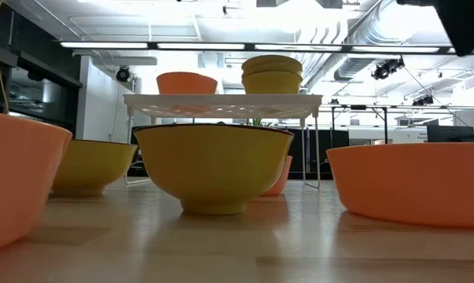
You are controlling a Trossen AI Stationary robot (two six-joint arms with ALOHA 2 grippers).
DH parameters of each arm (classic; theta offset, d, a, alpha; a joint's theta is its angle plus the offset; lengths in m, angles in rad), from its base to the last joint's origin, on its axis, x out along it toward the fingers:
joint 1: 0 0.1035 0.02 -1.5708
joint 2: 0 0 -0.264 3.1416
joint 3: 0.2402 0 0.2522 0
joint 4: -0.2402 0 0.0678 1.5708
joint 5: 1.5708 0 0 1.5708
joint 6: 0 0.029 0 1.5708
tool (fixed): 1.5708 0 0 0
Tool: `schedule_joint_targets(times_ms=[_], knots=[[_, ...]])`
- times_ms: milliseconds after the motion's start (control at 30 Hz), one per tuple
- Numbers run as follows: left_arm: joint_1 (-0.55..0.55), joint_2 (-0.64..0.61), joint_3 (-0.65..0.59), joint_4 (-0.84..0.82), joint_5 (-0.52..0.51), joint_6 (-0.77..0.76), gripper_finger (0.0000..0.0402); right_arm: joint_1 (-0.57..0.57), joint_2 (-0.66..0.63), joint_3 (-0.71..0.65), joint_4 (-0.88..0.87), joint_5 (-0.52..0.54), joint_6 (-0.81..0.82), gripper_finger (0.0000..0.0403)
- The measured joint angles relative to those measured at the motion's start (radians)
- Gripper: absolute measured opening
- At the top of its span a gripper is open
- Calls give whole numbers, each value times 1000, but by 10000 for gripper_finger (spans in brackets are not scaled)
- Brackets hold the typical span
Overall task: Pick & Place Mini bowls
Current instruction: Stack the orange bowl on the orange bowl on the shelf
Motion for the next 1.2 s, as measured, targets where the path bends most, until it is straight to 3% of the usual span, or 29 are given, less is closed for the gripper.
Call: schedule_joint_targets(times_ms=[433, 1000, 1200], knots=[[-32, 0, 0, 0, -10, 98, 204, 2, 72, -2, 75, -47, 102, 204], [-32, -40, -3, -45, 6, 119, 204, -12, 16, -335, 465, -72, 116, 204], [-32, -40, -2, -48, 7, 115, 204, -12, 15, -375, 523, -85, 124, 195]])
